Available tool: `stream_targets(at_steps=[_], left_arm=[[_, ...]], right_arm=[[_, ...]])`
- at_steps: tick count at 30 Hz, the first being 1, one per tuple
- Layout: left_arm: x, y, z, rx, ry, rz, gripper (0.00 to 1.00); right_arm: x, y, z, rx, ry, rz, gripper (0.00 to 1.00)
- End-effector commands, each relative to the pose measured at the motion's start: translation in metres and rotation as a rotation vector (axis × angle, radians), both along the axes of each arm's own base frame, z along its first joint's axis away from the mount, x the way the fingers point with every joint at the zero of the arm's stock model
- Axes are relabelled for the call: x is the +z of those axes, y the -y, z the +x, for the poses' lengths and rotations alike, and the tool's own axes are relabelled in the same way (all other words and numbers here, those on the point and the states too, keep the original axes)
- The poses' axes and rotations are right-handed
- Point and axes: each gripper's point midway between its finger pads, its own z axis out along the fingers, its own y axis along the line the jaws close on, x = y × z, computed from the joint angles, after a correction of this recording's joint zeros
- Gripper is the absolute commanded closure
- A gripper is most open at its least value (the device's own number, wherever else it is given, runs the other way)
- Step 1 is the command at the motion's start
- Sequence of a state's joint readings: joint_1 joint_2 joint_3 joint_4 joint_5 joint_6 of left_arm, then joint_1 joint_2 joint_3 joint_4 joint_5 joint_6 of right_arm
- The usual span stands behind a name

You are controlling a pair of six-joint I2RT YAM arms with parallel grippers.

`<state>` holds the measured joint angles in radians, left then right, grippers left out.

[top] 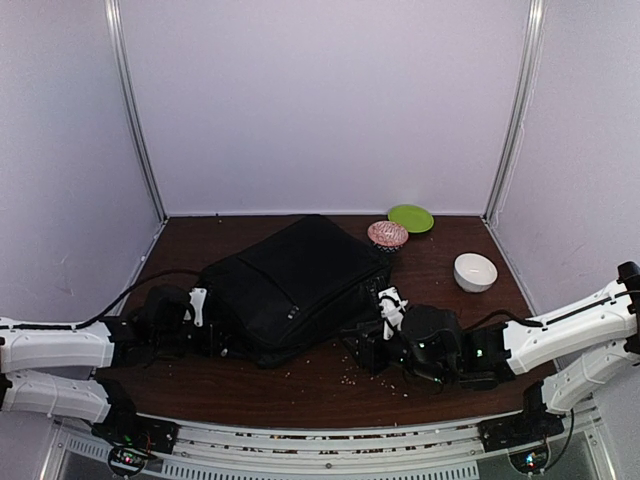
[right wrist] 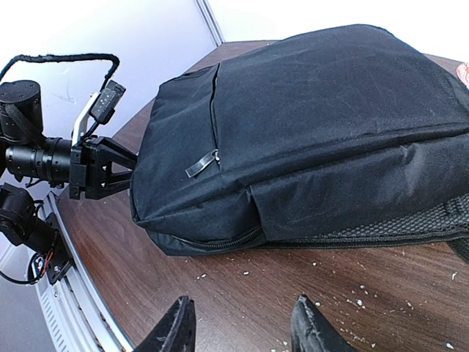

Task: Pack the student bag
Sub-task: Adjust the student bag at the center of the board.

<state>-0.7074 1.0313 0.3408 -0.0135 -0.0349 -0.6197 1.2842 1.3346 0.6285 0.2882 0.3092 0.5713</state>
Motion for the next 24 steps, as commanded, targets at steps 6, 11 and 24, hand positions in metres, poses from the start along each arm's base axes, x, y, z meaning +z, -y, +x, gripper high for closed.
stream_targets(at_steps=[6, 11, 24], left_arm=[[0.013, -0.004, 0.000, 0.018, 0.044, -0.084, 0.49], [0.002, -0.019, -0.010, 0.043, 0.034, -0.060, 0.42], [0.006, -0.019, -0.006, 0.048, 0.029, -0.255, 0.43]], right_arm=[[0.006, -0.002, 0.000, 0.005, 0.022, -0.002, 0.56], [0.004, -0.003, 0.001, 0.007, 0.020, 0.002, 0.56], [-0.001, -0.003, -0.001, 0.009, 0.007, 0.016, 0.56]])
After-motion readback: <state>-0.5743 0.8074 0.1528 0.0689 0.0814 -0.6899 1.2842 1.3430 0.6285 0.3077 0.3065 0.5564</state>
